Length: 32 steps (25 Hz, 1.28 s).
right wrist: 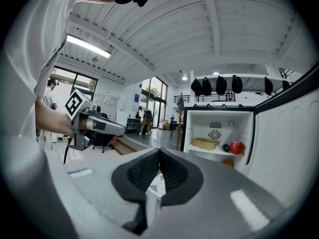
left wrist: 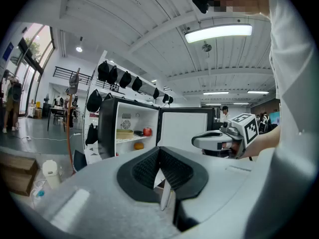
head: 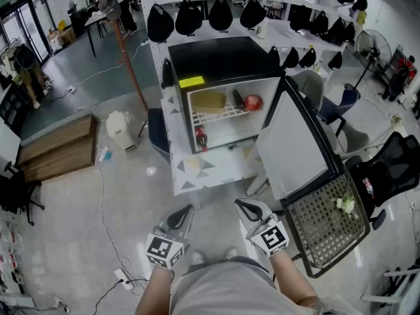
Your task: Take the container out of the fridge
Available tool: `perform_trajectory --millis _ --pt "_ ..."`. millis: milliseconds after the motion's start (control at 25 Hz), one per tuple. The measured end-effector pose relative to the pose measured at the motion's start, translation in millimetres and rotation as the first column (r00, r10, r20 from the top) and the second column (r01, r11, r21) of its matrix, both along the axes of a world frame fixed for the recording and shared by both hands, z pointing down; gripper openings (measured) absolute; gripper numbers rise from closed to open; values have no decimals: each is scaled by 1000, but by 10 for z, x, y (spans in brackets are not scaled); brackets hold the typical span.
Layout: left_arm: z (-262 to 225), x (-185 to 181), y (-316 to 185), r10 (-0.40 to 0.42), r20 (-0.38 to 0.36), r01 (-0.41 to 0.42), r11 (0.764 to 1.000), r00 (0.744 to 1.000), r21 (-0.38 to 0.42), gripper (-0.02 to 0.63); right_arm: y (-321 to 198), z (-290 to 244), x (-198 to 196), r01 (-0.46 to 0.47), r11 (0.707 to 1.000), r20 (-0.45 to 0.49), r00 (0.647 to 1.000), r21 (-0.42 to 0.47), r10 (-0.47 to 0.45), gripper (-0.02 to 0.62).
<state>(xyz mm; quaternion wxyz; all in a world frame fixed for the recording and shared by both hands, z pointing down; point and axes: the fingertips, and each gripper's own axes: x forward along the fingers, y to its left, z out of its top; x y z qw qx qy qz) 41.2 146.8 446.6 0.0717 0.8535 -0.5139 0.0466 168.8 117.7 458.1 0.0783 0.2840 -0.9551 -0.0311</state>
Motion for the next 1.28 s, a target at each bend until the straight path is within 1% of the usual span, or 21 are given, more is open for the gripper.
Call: perform_trajectory --millis 400,600,720,840,1040,1280 --pt "79 361 -195 -6 18 6 1000 1000 -9 8 -110 19 284 40 999 13 999 15 -41 5" --pt "147 497 -271 -30 34 31 999 999 -18 8 -213 120 422 61 998 19 998 -1 -61 3" --pt "203 498 -306 -45 40 46 998 998 -31 8 -302 202 428 65 998 17 998 -19 -64 4" --pt "272 414 -358 -58 35 59 997 998 -44 8 -368 265 348 68 997 20 998 -41 -68 3" --pt "346 135 -628 -48 31 49 997 998 -53 8 -623 296 34 68 997 16 998 -43 -67 4" --pt "309 -454 -1126 -7 18 7 999 1000 -39 8 -1036 274 -484 19 999 -4 1000 -47 -19 4"
